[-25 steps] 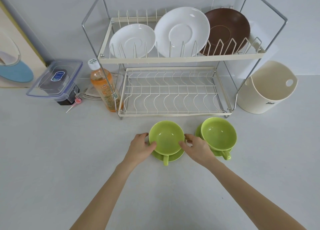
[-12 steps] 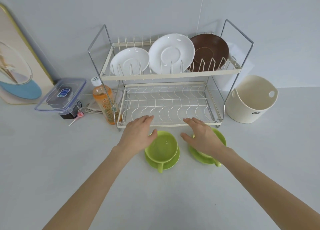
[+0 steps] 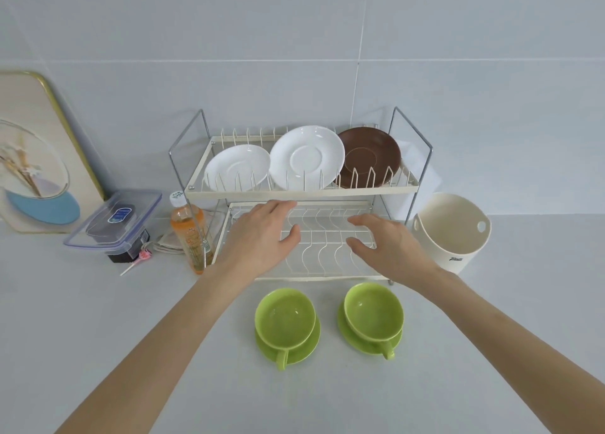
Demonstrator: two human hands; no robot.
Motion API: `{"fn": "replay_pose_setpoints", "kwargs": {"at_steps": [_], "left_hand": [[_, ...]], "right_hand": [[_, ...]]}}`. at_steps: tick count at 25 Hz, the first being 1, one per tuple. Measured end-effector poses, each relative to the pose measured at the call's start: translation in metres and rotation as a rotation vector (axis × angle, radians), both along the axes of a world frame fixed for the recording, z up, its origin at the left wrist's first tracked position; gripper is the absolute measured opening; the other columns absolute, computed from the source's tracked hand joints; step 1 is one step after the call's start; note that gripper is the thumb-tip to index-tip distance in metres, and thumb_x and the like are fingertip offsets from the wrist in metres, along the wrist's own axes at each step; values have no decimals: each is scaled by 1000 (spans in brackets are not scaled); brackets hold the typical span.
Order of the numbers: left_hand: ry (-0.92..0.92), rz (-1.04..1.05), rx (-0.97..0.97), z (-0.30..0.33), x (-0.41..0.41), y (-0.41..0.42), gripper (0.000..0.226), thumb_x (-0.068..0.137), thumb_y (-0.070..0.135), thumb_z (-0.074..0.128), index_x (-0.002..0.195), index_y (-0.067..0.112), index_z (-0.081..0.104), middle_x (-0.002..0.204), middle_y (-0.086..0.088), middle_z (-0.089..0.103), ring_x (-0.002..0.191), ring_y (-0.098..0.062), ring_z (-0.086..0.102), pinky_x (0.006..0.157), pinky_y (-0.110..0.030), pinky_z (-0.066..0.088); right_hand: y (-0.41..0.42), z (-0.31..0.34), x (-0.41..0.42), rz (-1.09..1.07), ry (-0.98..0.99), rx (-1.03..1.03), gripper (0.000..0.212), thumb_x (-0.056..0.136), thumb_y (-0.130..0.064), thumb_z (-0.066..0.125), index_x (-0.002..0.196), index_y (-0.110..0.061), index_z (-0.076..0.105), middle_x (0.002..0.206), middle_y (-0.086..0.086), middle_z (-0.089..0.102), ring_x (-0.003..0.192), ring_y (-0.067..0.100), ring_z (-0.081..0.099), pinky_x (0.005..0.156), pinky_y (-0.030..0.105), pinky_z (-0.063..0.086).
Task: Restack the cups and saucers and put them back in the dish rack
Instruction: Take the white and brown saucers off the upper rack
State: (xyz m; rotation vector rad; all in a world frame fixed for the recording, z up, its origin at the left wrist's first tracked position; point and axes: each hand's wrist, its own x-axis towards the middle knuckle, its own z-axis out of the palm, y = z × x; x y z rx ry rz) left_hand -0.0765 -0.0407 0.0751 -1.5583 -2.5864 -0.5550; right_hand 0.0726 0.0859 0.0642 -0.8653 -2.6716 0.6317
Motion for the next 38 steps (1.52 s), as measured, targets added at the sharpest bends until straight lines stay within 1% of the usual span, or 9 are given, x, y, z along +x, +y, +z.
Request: {"fn": "replay_pose_setpoints", "kwargs": {"at_steps": [3,8,13,18,23,27,32,35,38], "left_hand": [[17,6,12,16,-2,11,47,93,31,41,139,19,37,142,1,46,128,-21,43,99,-36,38],[46,21,22,31,-4,26,47,94,31,39,139,19,36,141,1,46,125,-21,45,92,-35,40],[51,24,30,45,-14,44,46,94,32,39,138,19,37,142,0,46,126,-23,45,92,-38,42],[40,35,8,58,-39,70,47,93,34,39,138,19,37,143,1,45,129,-21,44,97,-37,40],[-4,40,-43,63,-77,101,48,92,33,43,136,14,40,137,-7,51,125,-28,47,97,-38,41],[-23,55,-105,59,-108,126,48,91,33,47,133,11,42,136,-9,51,125,-30,47,99,-40,41],[-83,78,-161,44,-140,153,52,89,33,52,132,7,42,136,-12,50,126,-29,45,101,-40,40],[-132,106,-171,35,-151,162,49,87,34,56,125,4,48,128,-15,55,119,-30,50,95,-40,43],[-205,121,-164,28,-156,169,42,85,33,58,114,3,51,117,-15,59,107,-31,55,79,-36,41]], "right_hand": [[9,18,-1,-16,40,14,41,90,-31,51,130,-20,49,136,-5,54,124,19,50,102,33,39],[26,38,-2,-20,72,40,41,90,-30,50,130,-21,49,135,-5,54,127,17,47,103,35,39],[43,53,-6,-2,126,64,38,91,-24,51,128,-15,52,130,3,59,121,20,53,101,34,41],[77,75,-30,-37,158,-32,36,90,-19,50,125,-11,54,129,5,60,121,19,54,105,28,39],[121,86,-64,-89,89,-37,37,89,-19,49,125,-10,54,126,8,61,121,23,53,104,29,37],[154,84,-91,-96,-49,19,42,90,-20,49,129,-7,50,130,10,58,125,26,48,103,29,35],[194,73,-118,-92,-200,96,46,90,-20,48,133,-4,44,135,15,52,126,29,46,107,33,29],[207,67,-129,-82,-261,112,44,90,-18,48,130,-2,45,133,17,52,124,32,47,100,35,37],[213,60,-136,-74,-286,128,40,88,-14,49,126,-3,47,126,19,56,117,34,50,90,36,43]]}}
